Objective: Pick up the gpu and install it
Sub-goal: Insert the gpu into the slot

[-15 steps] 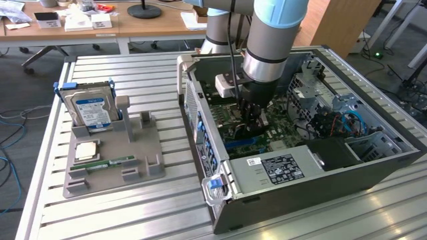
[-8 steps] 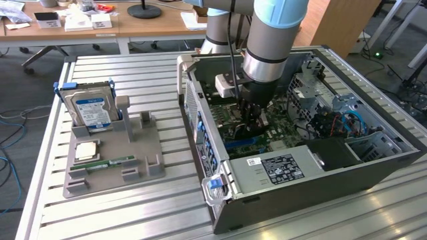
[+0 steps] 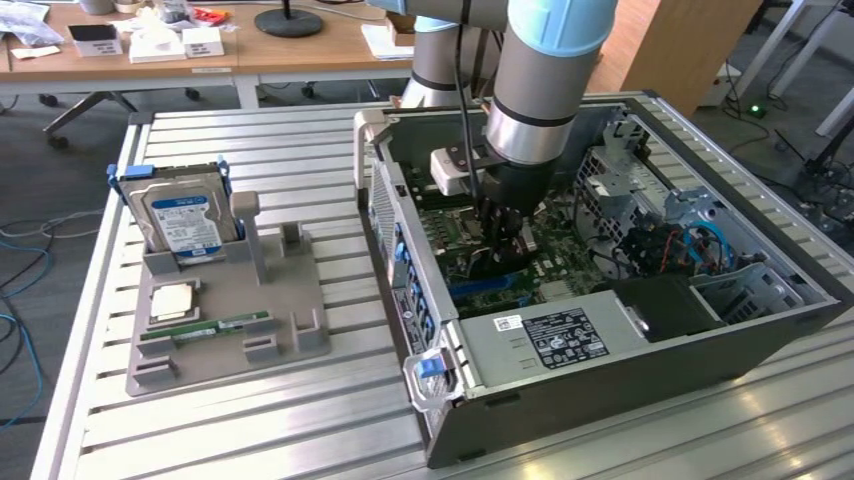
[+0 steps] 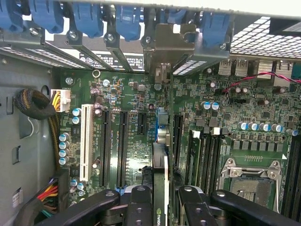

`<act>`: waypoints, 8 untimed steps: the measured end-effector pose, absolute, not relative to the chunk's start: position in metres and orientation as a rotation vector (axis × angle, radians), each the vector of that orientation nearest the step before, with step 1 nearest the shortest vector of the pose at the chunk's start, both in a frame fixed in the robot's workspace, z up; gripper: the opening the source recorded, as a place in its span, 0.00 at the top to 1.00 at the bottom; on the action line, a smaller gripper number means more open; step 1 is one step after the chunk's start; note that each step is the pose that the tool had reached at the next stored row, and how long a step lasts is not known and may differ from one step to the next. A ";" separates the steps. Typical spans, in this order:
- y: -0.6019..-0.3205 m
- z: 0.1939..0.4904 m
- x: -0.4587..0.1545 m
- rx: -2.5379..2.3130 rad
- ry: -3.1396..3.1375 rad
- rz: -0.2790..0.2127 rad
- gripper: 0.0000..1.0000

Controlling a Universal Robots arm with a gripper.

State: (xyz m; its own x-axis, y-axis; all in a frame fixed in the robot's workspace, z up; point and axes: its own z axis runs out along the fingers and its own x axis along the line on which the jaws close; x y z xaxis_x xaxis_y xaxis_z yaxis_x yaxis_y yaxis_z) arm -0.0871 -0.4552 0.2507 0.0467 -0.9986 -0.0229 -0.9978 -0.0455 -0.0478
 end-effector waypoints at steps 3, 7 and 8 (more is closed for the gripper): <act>-0.455 0.251 -0.087 -2.235 2.136 -0.026 0.74; -0.456 0.251 -0.087 -2.223 2.149 -0.027 0.74; -0.456 0.251 -0.087 -2.219 2.153 -0.027 0.74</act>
